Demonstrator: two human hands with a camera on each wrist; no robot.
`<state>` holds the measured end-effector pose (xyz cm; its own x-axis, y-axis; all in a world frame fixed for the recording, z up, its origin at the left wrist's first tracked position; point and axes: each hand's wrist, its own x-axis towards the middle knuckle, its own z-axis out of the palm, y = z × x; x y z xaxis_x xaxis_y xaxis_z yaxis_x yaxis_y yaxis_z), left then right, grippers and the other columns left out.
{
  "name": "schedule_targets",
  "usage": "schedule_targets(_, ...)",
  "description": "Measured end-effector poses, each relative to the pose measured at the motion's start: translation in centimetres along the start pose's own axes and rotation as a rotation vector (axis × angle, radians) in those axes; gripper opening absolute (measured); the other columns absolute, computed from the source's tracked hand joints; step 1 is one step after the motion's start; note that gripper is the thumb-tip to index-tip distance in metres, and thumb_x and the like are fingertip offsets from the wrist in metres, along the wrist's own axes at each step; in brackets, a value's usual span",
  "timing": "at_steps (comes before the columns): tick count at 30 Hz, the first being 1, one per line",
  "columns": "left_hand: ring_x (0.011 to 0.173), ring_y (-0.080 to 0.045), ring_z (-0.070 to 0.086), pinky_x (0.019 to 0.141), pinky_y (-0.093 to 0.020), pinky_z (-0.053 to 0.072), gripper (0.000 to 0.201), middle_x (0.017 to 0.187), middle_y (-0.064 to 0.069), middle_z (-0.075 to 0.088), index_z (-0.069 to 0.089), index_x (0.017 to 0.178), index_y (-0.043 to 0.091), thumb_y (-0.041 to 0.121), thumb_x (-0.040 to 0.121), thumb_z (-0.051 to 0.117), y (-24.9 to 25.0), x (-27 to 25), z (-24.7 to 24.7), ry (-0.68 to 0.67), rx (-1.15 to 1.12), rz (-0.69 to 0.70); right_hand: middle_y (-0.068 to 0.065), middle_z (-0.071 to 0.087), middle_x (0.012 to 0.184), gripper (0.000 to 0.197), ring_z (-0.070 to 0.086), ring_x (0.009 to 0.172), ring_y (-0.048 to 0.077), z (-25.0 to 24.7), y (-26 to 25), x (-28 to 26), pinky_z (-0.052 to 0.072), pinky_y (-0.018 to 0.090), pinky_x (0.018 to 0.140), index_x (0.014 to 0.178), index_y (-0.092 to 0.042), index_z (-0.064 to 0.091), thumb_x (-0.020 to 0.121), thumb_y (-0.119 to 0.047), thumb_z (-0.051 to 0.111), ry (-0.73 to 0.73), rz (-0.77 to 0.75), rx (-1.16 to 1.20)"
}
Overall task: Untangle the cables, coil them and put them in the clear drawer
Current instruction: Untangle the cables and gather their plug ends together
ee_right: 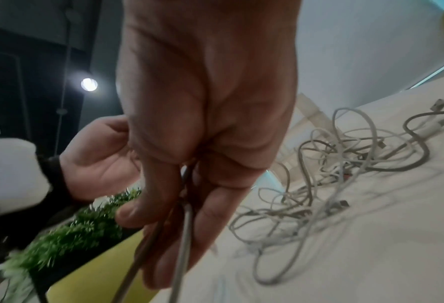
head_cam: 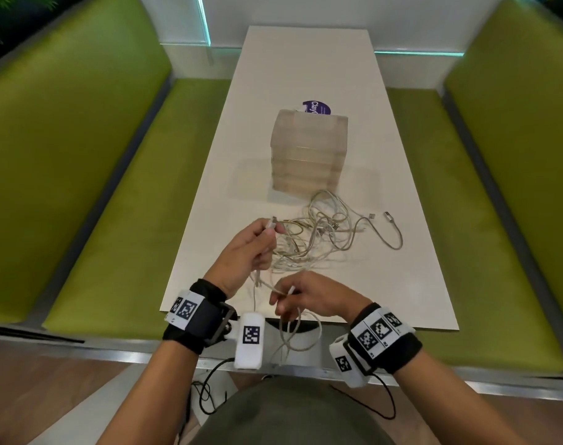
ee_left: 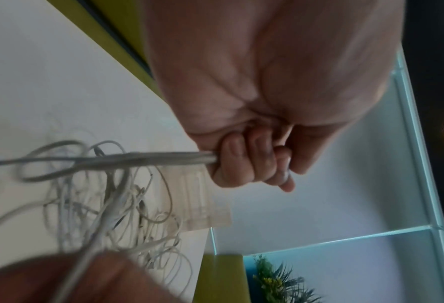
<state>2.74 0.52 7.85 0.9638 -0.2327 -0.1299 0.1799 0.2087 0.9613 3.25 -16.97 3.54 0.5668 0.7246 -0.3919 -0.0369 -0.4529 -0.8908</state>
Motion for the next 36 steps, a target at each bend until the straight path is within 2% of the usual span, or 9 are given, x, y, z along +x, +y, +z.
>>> schedule_targets(4, 0.048, -0.006, 0.022, 0.047, -0.018, 0.021, 0.018, 0.059, 0.007, 0.032, 0.054, 0.094, 0.011, 0.025, 0.092, 0.043, 1.3, 0.0, -0.9, 0.077, -0.104, 0.066, 0.002, 0.071, 0.097, 0.019, 0.061, 0.088, 0.013, 1.7, 2.3, -0.4, 0.046, 0.029, 0.083, 0.102, -0.014, 0.072, 0.084, -0.02, 0.068, -0.077, 0.026, -0.312)
schedule_targets(8, 0.047, -0.006, 0.022, 0.047, -0.017, 0.022, 0.018, 0.06, 0.005, 0.031, 0.054, 0.093, 0.011, 0.025, 0.093, 0.042, 1.8, 0.1, -1.0, 0.089, -0.131, 0.093, 0.004, 0.054, 0.094, 0.023, 0.051, 0.088, 0.015, 3.4, 4.4, -0.1, 0.044, 0.031, 0.08, 0.106, -0.014, 0.072, 0.084, -0.021, 0.069, -0.041, 0.027, -0.453)
schedule_targets(13, 0.049, -0.007, 0.023, 0.049, -0.018, 0.024, 0.018, 0.063, 0.003, 0.032, 0.052, 0.09, 0.011, 0.025, 0.094, 0.041, 1.0, -0.1, -0.5, 0.051, -0.121, 0.081, 0.005, 0.057, 0.103, 0.026, 0.053, 0.089, 0.013, 3.5, 5.1, -0.7, 0.044, 0.024, 0.079, 0.106, -0.014, 0.067, 0.082, -0.021, 0.072, -0.027, 0.079, -0.376)
schedule_targets(17, 0.048, -0.005, 0.027, 0.049, -0.017, 0.026, 0.017, 0.064, 0.007, 0.047, 0.05, 0.09, 0.012, 0.024, 0.094, 0.039, 0.3, -0.1, -0.3, 0.025, -0.163, 0.068, -0.003, 0.06, 0.103, 0.02, 0.061, 0.09, 0.017, 1.8, 4.2, -1.3, 0.051, 0.03, 0.077, 0.098, -0.021, 0.063, 0.082, -0.026, 0.073, 0.262, 0.058, -0.207)
schedule_targets(19, 0.047, -0.004, 0.028, 0.049, -0.017, 0.026, 0.016, 0.063, 0.006, 0.049, 0.049, 0.091, 0.012, 0.023, 0.095, 0.038, 0.1, 0.0, 0.1, 0.019, -0.188, 0.074, -0.008, 0.055, 0.123, 0.042, 0.057, 0.104, 0.008, 1.4, 3.2, -1.1, 0.049, 0.023, 0.087, 0.117, -0.027, 0.055, 0.081, -0.025, 0.075, 0.359, -0.018, -0.03)
schedule_targets(22, 0.048, -0.004, 0.029, 0.05, -0.017, 0.027, 0.015, 0.062, 0.006, 0.047, 0.05, 0.093, 0.011, 0.021, 0.095, 0.038, 0.0, 0.2, 0.8, 0.015, -0.224, 0.095, -0.021, 0.036, 0.144, 0.057, 0.039, 0.126, -0.005, 2.1, 1.4, -0.4, 0.033, 0.016, 0.106, 0.134, -0.041, 0.039, 0.087, -0.03, 0.068, 0.194, -0.111, 0.059)
schedule_targets(25, 0.048, -0.005, 0.029, 0.049, -0.016, 0.028, 0.016, 0.06, 0.006, 0.046, 0.05, 0.097, 0.01, 0.02, 0.095, 0.038, -0.1, 0.3, 1.0, 0.045, -0.23, 0.109, -0.007, 0.062, 0.12, 0.015, 0.056, 0.111, 0.001, 3.3, 0.7, 0.6, 0.041, 0.022, 0.101, 0.111, -0.032, 0.057, 0.097, -0.031, 0.051, 0.085, -0.126, 0.019)
schedule_targets(29, 0.052, -0.007, 0.031, 0.053, -0.019, 0.028, 0.022, 0.063, 0.005, 0.047, 0.052, 0.113, 0.008, 0.016, 0.1, 0.036, -0.5, 0.0, 0.2, 0.112, -0.186, 0.106, -0.003, 0.056, 0.067, 0.019, 0.052, 0.056, -0.001, 4.3, 0.9, 0.6, 0.042, 0.014, 0.063, 0.092, -0.012, 0.051, 0.102, -0.024, 0.04, 0.054, -0.112, 0.085)
schedule_targets(36, 0.076, -0.016, 0.066, 0.074, -0.028, 0.055, 0.025, 0.086, -0.004, 0.071, 0.052, 0.112, 0.005, 0.016, 0.101, 0.033, -1.1, -0.3, -0.1, 0.176, -0.226, 0.049, -0.009, 0.046, 0.067, 0.023, 0.045, 0.054, -0.004, 3.9, 1.6, 0.5, 0.036, 0.01, 0.057, 0.088, -0.017, 0.052, 0.103, -0.027, 0.037, 0.193, -0.129, -0.037)
